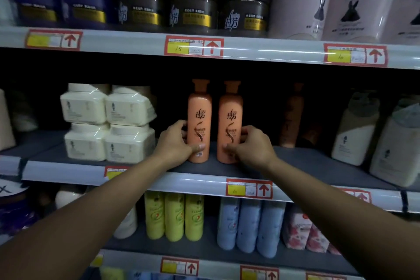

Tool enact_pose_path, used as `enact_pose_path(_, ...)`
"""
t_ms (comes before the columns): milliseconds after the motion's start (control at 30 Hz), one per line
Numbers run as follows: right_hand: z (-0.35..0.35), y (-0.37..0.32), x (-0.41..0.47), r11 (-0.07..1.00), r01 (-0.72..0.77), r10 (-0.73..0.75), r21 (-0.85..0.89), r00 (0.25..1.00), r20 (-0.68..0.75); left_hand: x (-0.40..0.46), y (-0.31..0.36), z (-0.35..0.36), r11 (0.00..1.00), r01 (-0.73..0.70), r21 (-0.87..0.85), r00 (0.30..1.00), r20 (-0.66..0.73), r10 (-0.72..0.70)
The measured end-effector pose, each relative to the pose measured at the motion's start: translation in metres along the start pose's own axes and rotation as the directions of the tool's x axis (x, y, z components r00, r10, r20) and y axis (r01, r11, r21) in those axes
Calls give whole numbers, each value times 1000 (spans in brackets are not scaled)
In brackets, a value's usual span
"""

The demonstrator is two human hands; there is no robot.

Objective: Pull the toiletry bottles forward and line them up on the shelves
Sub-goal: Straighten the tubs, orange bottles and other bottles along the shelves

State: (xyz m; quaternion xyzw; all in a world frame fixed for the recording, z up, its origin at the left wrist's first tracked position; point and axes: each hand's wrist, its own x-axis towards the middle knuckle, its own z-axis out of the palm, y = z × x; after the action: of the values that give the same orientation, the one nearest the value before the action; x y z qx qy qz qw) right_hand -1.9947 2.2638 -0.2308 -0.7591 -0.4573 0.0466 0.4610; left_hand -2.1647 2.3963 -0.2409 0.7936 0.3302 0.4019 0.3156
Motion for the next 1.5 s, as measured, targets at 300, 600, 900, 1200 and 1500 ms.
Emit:
enact_pose_path(300, 13, 13, 11, 994, 71, -75, -86, 996, -44, 19, -5, 24, 999, -31, 12, 999, 7, 31)
enact_pose_path(600, 18, 26, 43, 987, 12, -28, -163, 995, -95, 55, -10, 43, 993, -25, 113, 1000, 18, 23)
enact_pose_path(900, 15, 32, 57, 980, -19, 5, -198, 997, -73, 74, -17, 60, 982, 33, 187, 999, -35, -27)
enact_pose_path(1200, 13, 30, 53, 978, -21, 9, -210, 998, -57, 67, -14, 59, 995, 42, 91, 999, 8, -43)
enact_pose_path(1500, -14, 42, 42, 961, 16, -4, -276, 999, 44, 57, 3, 45, 970, 150, 193, 988, 8, -154)
